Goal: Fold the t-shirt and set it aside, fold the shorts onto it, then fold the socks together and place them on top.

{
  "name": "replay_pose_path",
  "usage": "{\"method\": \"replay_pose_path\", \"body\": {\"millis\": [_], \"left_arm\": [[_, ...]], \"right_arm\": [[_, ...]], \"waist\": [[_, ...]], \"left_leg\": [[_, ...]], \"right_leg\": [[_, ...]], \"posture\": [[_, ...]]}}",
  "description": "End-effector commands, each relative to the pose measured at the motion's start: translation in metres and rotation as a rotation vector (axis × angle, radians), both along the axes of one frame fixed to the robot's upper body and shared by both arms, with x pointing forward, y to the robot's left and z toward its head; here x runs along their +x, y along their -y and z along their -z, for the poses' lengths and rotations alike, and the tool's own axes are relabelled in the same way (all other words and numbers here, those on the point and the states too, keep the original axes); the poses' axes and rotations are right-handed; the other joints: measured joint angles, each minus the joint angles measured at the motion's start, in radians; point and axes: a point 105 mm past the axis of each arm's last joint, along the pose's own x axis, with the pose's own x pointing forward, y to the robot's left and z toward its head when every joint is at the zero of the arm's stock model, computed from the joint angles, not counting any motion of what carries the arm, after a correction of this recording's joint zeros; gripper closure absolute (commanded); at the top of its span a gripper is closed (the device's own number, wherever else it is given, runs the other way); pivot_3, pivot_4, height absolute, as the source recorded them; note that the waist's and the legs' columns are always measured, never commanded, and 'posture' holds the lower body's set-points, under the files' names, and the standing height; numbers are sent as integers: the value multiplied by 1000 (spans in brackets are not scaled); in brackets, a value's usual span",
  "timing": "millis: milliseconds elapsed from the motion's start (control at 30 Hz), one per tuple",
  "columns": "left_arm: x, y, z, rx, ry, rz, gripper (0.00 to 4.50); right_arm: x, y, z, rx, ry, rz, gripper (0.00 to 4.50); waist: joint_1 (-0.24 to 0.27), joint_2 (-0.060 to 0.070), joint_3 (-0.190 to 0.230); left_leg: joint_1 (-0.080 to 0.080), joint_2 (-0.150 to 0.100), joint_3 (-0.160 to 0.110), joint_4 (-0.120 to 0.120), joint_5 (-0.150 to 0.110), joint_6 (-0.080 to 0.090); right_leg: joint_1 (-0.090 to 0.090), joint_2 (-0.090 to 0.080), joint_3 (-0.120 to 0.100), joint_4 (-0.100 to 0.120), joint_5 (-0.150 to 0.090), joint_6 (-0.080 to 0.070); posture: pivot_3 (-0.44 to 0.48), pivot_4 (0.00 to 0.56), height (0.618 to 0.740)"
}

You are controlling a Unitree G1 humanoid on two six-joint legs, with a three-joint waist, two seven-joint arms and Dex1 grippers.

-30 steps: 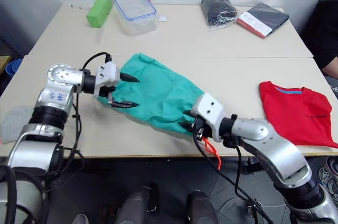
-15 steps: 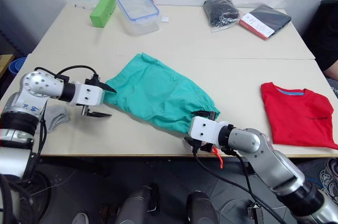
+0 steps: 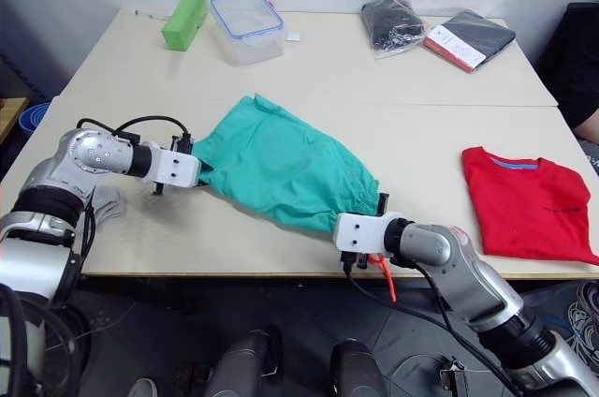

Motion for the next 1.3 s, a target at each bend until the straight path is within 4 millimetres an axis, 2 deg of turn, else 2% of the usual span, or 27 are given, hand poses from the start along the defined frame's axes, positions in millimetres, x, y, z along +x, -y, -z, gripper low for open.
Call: {"method": "replay_pose_path", "body": {"millis": [33, 133, 200, 267, 367, 467, 567, 667, 767, 900, 967, 1067, 1133, 1167, 1233, 1300], "left_arm": [[-19, -6, 8, -45, -111, 10, 4493], [-42, -11, 7, -93, -199, 2, 4500], [-66, -12, 6, -116, -285, 2, 4500], [-92, -8, 5, -147, -362, -13, 4500], [-120, 1, 7, -170, -426, -45, 4500], [-141, 15, 18, -187, -438, -106, 4500], [-143, 19, 24, -208, -368, -194, 4500], [-140, 16, 27, -246, -340, -262, 3827], [-138, 7, 28, -264, -338, -298, 2905], [-146, 6, 2, -460, -465, -301, 1594], [-154, 6, -21, -558, -559, -278, 955], [-149, 5, -55, -693, -604, -251, 955], [-131, 11, -72, -786, -576, -240, 919], [-117, 17, -75, -817, -549, -247, 1118], [-93, 33, -65, -794, -499, -259, 1504], [-83, 42, -56, -757, -478, -258, 2171]], "right_arm": [[-1, 10, -17, -6, 48, -71, 4460], [-6, 15, -22, -2, 31, -167, 4460], [-9, 21, -23, -28, 37, -231, 4460], [-10, 28, -22, -82, 61, -311, 4460], [-12, 33, -18, -138, 93, -411, 4460], [-7, 40, -9, -195, 135, -454, 4460], [4, 45, -6, -210, 146, -427, 4460], [6, 45, -12, -167, 133, -396, 3401], [2, 47, -20, -117, 113, -356, 2381], [-12, 50, -46, 89, -8, -253, 956], [-19, 49, -61, 211, -90, -195, 239], [-25, 38, -78, 387, -191, -133, 239], [-25, 25, -83, 473, -235, -112, 687], [-22, 16, -84, 507, -246, -102, 930], [-12, -2, -81, 567, -268, -63, 1600], [-7, -11, -78, 588, -281, -42, 2326]], "waist": [[-3, 0, 0], [-10, 0, 0], [-16, 0, 0], [-22, 1, 0], [-29, 2, 1], [-27, 2, 1], [-21, 3, 1], [-15, 3, 2], [-9, 3, 2], [-1, 4, 2], [-4, 4, 2], [-4, 4, 2], [-2, 4, 2], [-2, 4, 1], [-1, 6, 0], [-2, 6, 0]], "left_leg": [[0, 0, 0, 0, 0, 0], [0, 1, 0, -1, 0, 0], [2, 1, 1, -2, 0, 0], [7, 1, 2, -6, 0, -1], [10, 1, 2, -7, 0, -1], [14, 1, 0, -7, -1, -2], [15, 1, 0, -7, -2, -1], [15, 2, 0, -7, -1, -2], [15, 2, -1, -7, -2, -2], [14, 2, -2, -7, -2, -2], [14, 2, -3, -7, -2, -2], [14, 2, -5, -8, -3, -3], [14, 2, -7, -8, -3, -4], [15, 2, -7, -8, -3, -4], [15, 1, -7, -8, -3, -4], [15, 1, -6, -8, -3, -4]], "right_leg": [[0, 0, 0, 0, 0, 0], [0, 0, 1, 0, 0, 0], [0, 0, 1, 0, 0, 0], [3, -1, 2, 0, 0, 0], [8, -1, 3, -4, -2, -3], [14, -1, 2, -7, -2, -3], [16, -1, 2, -8, -2, -3], [16, 0, 2, -8, -2, -3], [16, 0, 2, -8, -2, -3], [15, 0, 1, -9, -2, -3], [17, 0, 1, -10, -2, -3], [17, 0, -1, -10, -3, -5], [17, 0, -2, -9, -4, -6], [18, 1, -2, -9, -4, -6], [18, 1, -2, -9, -4, -6], [17, 1, -2, -9, -4, -6]], "posture": [[0, 150, 740], [0, 150, 740], [0, 150, 740], [0, 150, 740], [0, 150, 740], [0, 150, 740], [0, 150, 740], [0, 150, 740], [0, 150, 740], [0, 150, 740], [0, 150, 740], [0, 150, 740], [0, 150, 740], [0, 150, 740], [0, 150, 740], [0, 150, 740]]}}
